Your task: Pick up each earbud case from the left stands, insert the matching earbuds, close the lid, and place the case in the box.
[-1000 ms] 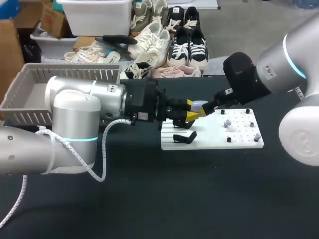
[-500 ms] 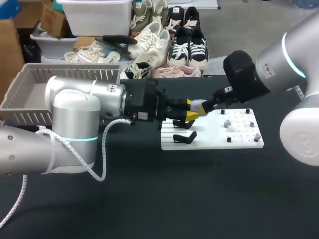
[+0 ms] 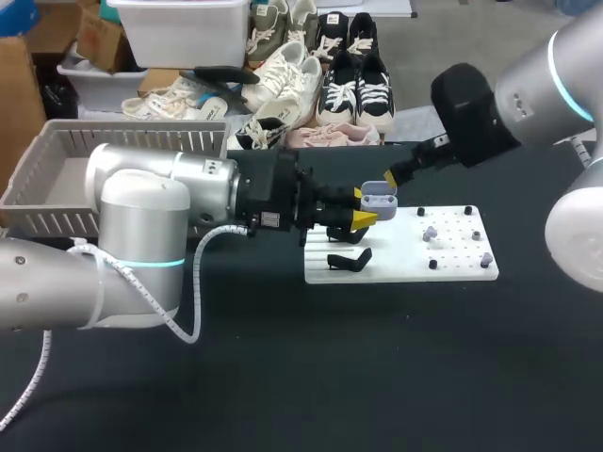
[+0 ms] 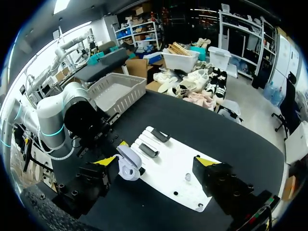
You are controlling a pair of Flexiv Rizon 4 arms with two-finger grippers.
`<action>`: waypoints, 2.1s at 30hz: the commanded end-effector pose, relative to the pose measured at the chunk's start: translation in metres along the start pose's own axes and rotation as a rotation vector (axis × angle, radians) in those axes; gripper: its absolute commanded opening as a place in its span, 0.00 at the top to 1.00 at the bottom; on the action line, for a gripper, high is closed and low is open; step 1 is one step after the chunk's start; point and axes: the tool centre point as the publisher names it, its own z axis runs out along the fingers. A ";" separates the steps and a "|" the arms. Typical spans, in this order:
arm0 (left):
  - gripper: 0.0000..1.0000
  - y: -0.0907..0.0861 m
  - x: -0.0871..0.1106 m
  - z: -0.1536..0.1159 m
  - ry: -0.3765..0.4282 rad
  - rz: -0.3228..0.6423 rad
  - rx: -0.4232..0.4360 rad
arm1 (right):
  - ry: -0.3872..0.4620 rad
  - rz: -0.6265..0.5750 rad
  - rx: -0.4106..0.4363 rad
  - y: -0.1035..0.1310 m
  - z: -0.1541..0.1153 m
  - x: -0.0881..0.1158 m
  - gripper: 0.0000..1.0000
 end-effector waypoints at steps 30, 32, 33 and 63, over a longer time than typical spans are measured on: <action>1.00 0.000 0.000 0.000 -0.001 0.001 -0.002 | 0.482 0.032 0.489 -0.075 -0.005 0.134 0.16; 1.00 0.000 0.000 0.000 -0.001 0.001 -0.002 | 0.488 0.037 0.481 -0.074 -0.001 0.135 0.14; 1.00 0.000 0.000 0.000 -0.001 0.001 -0.002 | 0.491 0.037 0.480 -0.073 0.001 0.136 0.20; 1.00 0.000 0.000 0.000 -0.001 0.001 -0.002 | 0.549 0.106 0.426 -0.087 0.034 0.160 0.55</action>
